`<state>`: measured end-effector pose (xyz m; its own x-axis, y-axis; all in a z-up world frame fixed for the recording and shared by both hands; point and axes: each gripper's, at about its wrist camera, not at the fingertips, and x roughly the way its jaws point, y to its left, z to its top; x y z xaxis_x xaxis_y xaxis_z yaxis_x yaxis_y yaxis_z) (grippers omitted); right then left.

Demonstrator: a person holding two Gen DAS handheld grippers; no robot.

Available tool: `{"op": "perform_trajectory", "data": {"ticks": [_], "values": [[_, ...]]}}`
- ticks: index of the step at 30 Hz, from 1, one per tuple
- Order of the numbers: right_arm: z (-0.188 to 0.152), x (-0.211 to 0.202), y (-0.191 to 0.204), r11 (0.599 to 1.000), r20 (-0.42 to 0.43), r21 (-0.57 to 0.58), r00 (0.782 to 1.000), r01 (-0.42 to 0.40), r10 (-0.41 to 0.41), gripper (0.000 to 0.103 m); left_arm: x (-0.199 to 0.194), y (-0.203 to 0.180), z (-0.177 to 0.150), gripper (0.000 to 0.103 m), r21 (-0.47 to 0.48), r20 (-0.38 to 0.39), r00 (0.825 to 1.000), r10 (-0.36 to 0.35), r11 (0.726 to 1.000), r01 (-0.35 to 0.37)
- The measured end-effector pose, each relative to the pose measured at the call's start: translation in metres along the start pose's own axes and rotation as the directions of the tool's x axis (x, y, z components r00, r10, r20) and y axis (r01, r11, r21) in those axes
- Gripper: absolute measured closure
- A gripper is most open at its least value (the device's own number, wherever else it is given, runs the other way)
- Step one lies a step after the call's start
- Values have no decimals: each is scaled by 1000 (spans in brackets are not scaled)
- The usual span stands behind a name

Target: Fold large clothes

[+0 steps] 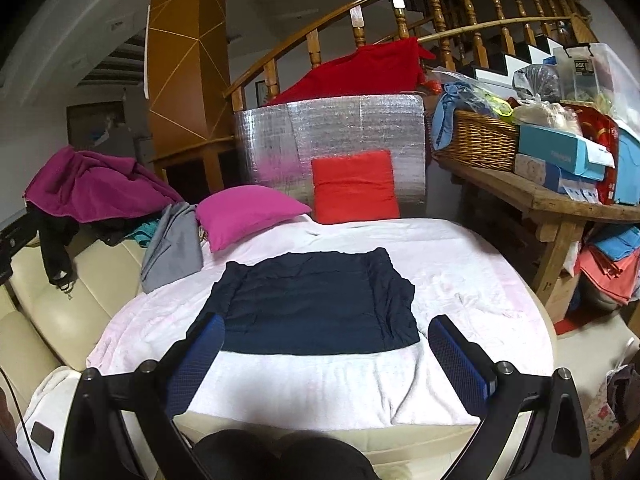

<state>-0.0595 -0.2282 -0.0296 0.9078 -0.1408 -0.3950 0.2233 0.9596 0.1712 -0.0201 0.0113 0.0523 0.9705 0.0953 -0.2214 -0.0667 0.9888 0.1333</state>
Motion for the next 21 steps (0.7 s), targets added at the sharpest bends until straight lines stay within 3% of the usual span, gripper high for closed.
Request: {"op": "perform_trajectory", "data": {"ticks": [21], "values": [[1, 0, 1, 999, 9, 20, 999, -37, 37, 0, 1, 3, -2, 0, -4, 1, 1000, 8, 1000, -8]]}}
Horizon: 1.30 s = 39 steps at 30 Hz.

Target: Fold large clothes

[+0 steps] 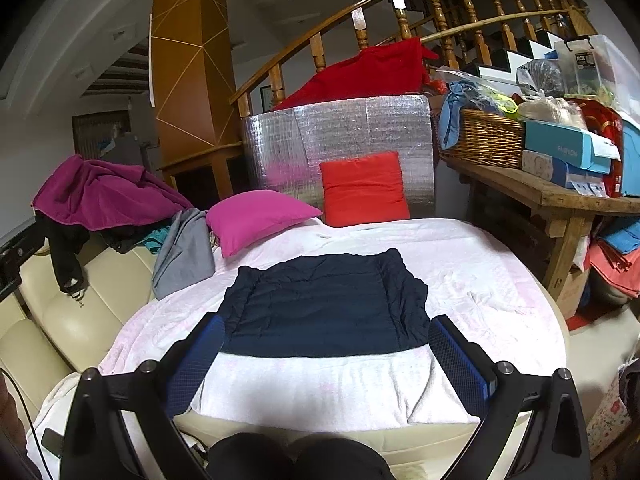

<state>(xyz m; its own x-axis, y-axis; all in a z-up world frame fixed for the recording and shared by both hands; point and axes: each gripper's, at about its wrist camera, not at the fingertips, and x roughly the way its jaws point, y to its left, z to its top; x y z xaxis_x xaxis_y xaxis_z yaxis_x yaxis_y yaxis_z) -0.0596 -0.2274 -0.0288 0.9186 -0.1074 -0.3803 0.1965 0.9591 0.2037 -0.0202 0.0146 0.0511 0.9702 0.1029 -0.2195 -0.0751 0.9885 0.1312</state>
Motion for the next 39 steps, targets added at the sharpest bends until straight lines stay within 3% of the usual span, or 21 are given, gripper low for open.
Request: {"op": "perform_trajectory", "data": {"ticks": [29, 39], "values": [[5, -14, 8, 1000, 40, 10, 999, -9, 8, 0, -5, 9, 0, 0, -14, 7, 1000, -15, 1000, 15], [-1, 3, 8, 1000, 13, 7, 1000, -3, 2, 0, 10, 10, -8, 0, -21, -5, 1000, -15, 1000, 15]]}}
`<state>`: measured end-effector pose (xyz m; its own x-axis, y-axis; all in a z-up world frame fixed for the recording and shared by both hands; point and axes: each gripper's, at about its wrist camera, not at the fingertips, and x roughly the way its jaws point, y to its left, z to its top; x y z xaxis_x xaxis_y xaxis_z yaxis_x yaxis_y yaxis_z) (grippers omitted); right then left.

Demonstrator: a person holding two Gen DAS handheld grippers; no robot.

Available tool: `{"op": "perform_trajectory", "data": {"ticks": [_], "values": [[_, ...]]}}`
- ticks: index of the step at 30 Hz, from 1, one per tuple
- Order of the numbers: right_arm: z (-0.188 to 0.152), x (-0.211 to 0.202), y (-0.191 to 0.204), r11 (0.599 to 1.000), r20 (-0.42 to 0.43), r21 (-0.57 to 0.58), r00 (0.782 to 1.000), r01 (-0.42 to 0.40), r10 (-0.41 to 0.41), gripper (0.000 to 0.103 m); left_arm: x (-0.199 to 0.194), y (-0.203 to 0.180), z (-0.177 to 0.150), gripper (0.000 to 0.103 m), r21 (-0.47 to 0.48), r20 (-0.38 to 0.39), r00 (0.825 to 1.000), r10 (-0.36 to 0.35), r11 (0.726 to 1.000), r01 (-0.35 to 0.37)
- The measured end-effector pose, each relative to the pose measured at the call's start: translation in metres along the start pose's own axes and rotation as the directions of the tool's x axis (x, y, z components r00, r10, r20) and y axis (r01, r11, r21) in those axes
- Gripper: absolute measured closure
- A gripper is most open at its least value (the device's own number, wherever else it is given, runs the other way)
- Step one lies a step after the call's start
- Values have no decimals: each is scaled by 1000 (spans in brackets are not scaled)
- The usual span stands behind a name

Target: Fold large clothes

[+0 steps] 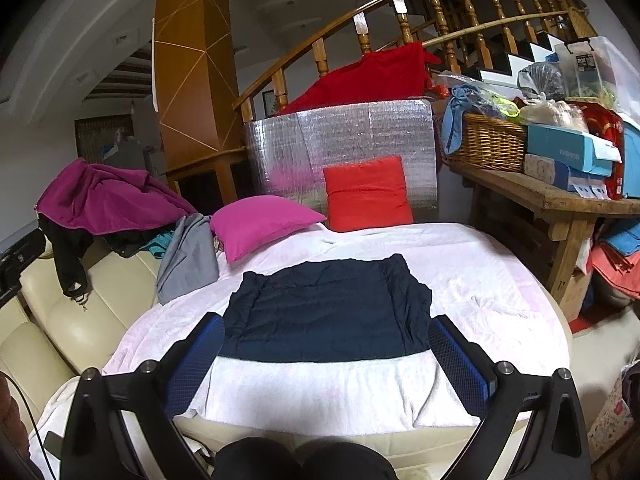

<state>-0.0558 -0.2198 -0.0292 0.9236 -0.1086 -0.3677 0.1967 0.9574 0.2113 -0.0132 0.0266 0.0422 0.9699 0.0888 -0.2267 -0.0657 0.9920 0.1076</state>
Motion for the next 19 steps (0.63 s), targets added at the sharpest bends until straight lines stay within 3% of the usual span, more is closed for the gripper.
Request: {"op": "perform_trajectory", "data": {"ticks": [7, 14, 17, 19], "values": [[-3, 23, -2, 1000, -39, 6, 999, 7, -7, 0, 35, -4, -8, 0, -11, -84, 996, -15, 1000, 15], [16, 37, -2, 1000, -18, -17, 1000, 25, -26, 0, 56, -6, 0, 0, -46, -72, 994, -77, 996, 74], [23, 59, -12, 999, -36, -4, 999, 37, -37, 0, 80, -12, -1, 0, -55, -91, 989, -118, 992, 113], [28, 79, -25, 999, -59, 12, 997, 41, -40, 0, 112, -21, -6, 0, -41, -130, 986, -108, 994, 104]]}}
